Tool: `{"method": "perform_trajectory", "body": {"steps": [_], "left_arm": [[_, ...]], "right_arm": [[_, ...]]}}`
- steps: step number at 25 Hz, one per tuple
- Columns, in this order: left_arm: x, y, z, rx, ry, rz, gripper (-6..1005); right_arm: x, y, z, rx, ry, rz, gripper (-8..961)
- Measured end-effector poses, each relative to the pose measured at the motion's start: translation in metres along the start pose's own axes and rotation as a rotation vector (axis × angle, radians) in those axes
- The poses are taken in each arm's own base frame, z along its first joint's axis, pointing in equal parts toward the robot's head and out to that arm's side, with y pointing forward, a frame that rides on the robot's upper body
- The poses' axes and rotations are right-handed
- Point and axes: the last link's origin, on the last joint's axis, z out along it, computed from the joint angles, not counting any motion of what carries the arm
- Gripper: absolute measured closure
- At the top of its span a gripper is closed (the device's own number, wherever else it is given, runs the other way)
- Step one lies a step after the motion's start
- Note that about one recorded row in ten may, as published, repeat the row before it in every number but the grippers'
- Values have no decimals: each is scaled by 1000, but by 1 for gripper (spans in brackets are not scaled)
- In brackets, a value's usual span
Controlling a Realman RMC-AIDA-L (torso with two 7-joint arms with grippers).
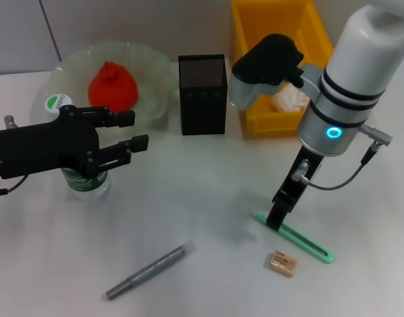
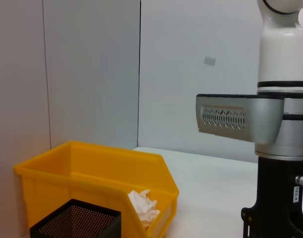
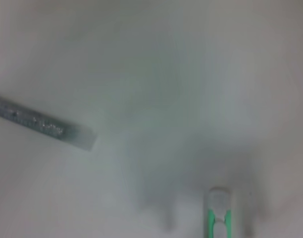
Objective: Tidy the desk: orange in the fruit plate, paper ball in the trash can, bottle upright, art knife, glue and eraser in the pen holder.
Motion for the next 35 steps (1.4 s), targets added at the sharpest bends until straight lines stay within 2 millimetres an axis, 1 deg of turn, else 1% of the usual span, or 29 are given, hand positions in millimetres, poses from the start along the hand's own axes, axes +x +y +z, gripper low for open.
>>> {"method": "perform_trajectory", "body": {"steps": [8,14,21,25,35], "left_arm": [[0,0,1,-1,-1,4,515],[0,0,1,-1,0,8,515],[1,0,2,-2,0,11,516],[1,-1,2,-2,0,13,516],[3,-1,3,-4,1,16,516]], "right_arm": [[-8,3,3,7,6,2,336],[-12,7,10,53,27,-4,336],[-15,9,10,57,24,-1,337],[-17,16,15,52,29,-24,338],[-16,17,19,70,46,-34,339]]}}
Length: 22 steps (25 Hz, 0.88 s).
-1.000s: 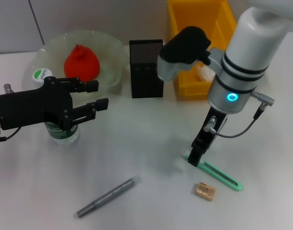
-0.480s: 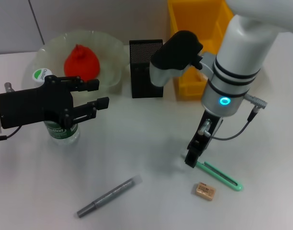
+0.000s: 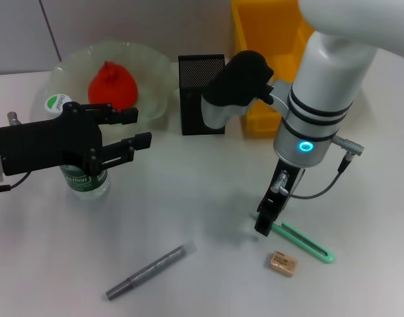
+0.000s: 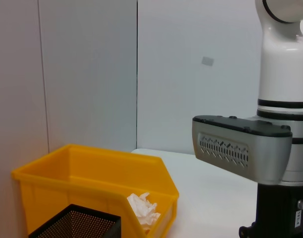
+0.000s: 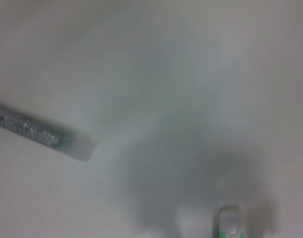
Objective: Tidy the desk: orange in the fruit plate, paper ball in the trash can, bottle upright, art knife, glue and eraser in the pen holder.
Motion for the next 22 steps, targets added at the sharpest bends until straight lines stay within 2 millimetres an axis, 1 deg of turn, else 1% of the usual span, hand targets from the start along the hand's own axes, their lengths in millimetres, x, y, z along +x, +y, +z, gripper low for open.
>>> {"method": "perform_trajectory", "body": {"steps": [15,22], "left_arm": [[0,0,1,-1,1,11,514],[0,0,1,-2,1,12,515]], "right_arm": [[-3,1,4,41,0,-25,341],[-5,3,5,29,-14,-22,342]]}}
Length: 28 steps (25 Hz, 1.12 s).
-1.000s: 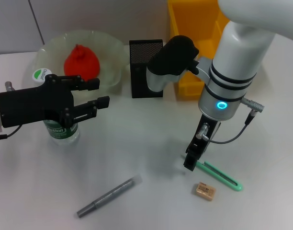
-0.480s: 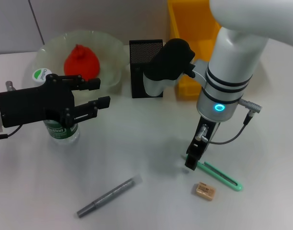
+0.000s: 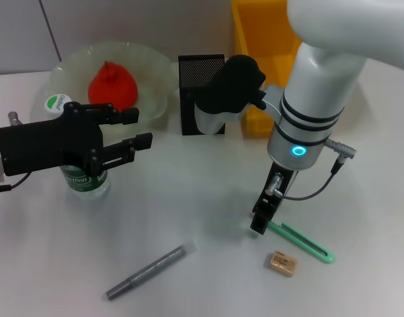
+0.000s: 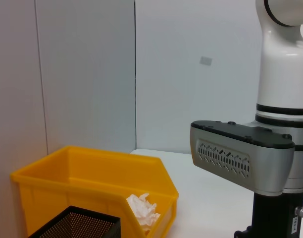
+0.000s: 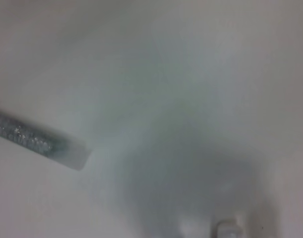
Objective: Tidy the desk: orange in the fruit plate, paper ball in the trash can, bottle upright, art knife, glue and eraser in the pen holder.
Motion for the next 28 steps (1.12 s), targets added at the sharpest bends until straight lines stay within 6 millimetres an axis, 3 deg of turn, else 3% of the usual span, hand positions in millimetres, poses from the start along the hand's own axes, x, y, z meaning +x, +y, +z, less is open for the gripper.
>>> {"method": "perform_trajectory", "body": {"steps": [28], "left_arm": [[0,0,0,-1,-1,13,515]], "right_arm": [[0,1,3,9,3,39,345]]}}
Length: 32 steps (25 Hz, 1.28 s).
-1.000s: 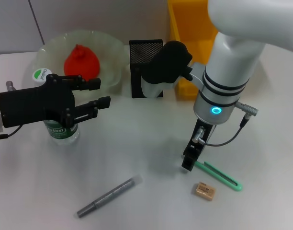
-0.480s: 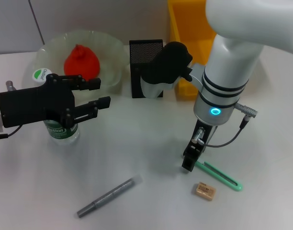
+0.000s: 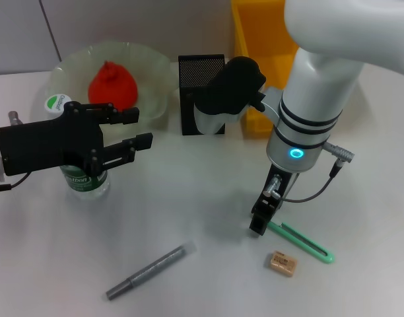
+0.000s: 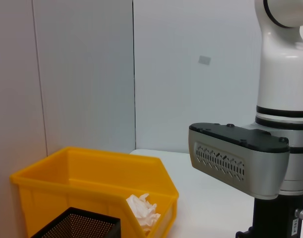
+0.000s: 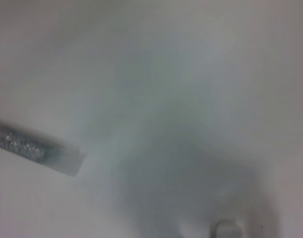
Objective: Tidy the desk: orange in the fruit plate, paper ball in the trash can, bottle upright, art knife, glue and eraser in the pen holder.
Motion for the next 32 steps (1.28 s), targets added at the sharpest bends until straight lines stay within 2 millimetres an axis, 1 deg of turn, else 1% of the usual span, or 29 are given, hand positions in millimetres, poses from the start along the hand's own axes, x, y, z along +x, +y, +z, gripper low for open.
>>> {"method": "perform_trajectory", "body": {"steps": [9,15,32], "left_arm": [[0,0,0,0,0,0,516],[1,0,1,-1,0,2,516],[1,0,1,-4,1,4,517]], "right_arm": [[1,-1,2,-3,9,9,346],[2,-1,2,-3,12,12,521],[1,-1,2,-1,10,21,537]]}}
